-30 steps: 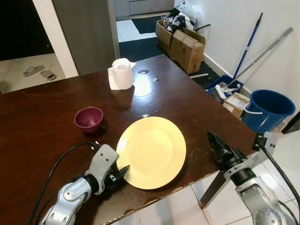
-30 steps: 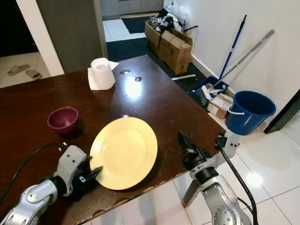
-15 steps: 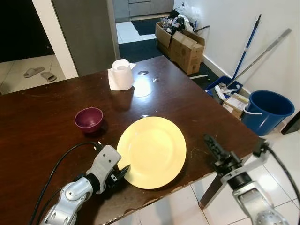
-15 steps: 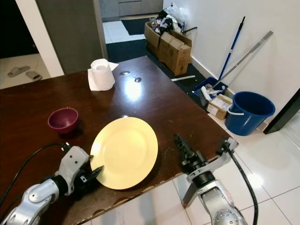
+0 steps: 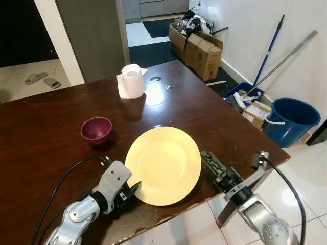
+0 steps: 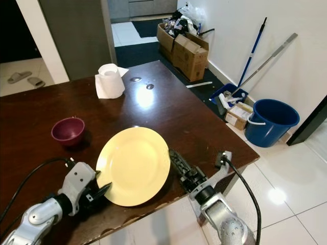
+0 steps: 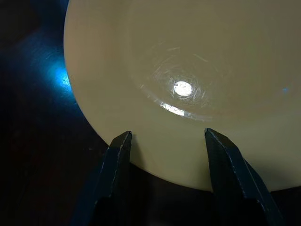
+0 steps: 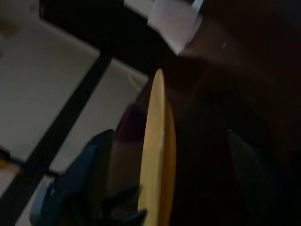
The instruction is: Setting the table
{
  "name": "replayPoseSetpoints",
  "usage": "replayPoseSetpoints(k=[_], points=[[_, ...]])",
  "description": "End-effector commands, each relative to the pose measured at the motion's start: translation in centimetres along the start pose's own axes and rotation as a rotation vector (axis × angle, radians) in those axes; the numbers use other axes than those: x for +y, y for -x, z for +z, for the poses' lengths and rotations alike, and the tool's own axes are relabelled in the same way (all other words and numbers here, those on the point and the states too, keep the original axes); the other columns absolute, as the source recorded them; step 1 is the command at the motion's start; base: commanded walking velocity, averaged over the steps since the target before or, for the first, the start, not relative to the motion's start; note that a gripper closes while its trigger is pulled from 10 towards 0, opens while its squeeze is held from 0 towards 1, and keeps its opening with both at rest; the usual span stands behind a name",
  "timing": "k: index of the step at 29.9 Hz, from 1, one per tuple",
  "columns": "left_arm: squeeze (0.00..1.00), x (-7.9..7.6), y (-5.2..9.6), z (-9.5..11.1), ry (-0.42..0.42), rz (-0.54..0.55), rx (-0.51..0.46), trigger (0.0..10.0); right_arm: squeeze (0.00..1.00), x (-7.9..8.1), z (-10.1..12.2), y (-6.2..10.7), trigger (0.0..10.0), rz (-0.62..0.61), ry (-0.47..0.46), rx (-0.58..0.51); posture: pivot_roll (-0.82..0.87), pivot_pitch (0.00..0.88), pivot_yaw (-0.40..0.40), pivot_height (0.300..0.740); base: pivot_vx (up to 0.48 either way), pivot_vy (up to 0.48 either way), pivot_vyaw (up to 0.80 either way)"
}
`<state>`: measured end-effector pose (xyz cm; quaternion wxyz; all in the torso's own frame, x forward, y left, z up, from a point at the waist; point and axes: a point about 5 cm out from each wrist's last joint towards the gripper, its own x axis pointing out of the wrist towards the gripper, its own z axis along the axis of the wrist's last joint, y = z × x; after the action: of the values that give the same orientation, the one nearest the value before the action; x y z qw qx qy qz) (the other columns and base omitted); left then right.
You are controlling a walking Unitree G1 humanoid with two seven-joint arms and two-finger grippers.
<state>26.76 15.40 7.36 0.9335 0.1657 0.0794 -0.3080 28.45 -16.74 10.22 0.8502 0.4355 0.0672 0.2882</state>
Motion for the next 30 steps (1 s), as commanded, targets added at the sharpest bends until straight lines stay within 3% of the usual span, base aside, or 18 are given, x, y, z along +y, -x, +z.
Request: replayPoseSetpoints(k=[1,2,3,4,9,10,11,13,14,21,30], points=[[0.0,-0.8,1.0,-2.8,0.029,-0.026,0.141,10.0,1.0,-0.3,-1.3,-0.7,10.0,0.005,0.025,0.103,-0.05,0.082,0.094,0.74,0.0,0.0,0.0],[0.0,-0.8,1.0,-2.8,0.029,-0.026,0.141,10.0,1.0,-0.3,-1.3,-0.7,10.0,0.005,0.025,0.103,-0.05,0.082,0.094,0.74,0.0,0.0,0.0],[0.0,-0.8,1.1,-2.8,0.031,-0.024,0.141,10.0,0.05,-0.8,-1.9,-1.0,10.0,-0.019,0.065,0.159,-0.05,0.083,0.093,0.74,0.0,0.0,0.0],[0.0,-0.8,1.1,-2.8,0.032,-0.024,0.14,10.0,0.0,-1.0,-2.1,-1.1,10.0,-0.024,0.059,0.177,-0.05,0.083,0.093,0.74,0.0,0.0,0.0],[0.0,-0.9,1.3,-2.7,0.031,-0.025,0.141,10.0,0.0,-1.5,-3.1,-1.3,10.0,-0.006,0.014,0.256,-0.04,0.085,0.093,0.74,0.0,0.0,0.0],[0.0,-0.9,1.3,-2.7,0.03,-0.027,0.142,10.0,0.0,-1.2,-3.9,-1.5,10.0,0.038,-0.016,0.315,-0.03,0.085,0.089,0.74,0.0,0.0,0.0],[0.0,-0.9,1.4,-2.7,0.03,-0.027,0.142,10.0,0.0,-1.1,-4.2,-1.5,5.6,0.057,-0.024,0.34,-0.03,0.085,0.089,0.74,0.0,0.0,0.0],[0.0,-0.9,1.4,-2.7,0.03,-0.027,0.142,10.0,0.0,-0.9,-4.5,-1.6,5.6,0.069,-0.029,0.356,-0.03,0.085,0.088,0.74,0.0,0.0,0.0],[0.0,-0.9,1.4,-2.7,0.031,-0.026,0.142,10.0,0.0,-0.7,-4.7,-1.9,0.0,0.101,-0.027,0.376,-0.03,0.084,0.084,0.74,0.0,0.0,0.0],[0.0,-1.1,1.4,-2.7,0.037,-0.027,0.141,10.0,0.0,0.4,-4.5,-2.4,0.0,0.213,-0.051,0.39,-0.03,0.08,0.082,0.74,0.0,0.0,0.0],[0.0,-1.2,1.1,-2.6,0.037,-0.03,0.137,10.0,0.0,0.1,-3.9,-2.5,0.0,0.213,-0.046,0.356,-0.04,0.065,0.084,0.74,0.0,0.0,0.0]])
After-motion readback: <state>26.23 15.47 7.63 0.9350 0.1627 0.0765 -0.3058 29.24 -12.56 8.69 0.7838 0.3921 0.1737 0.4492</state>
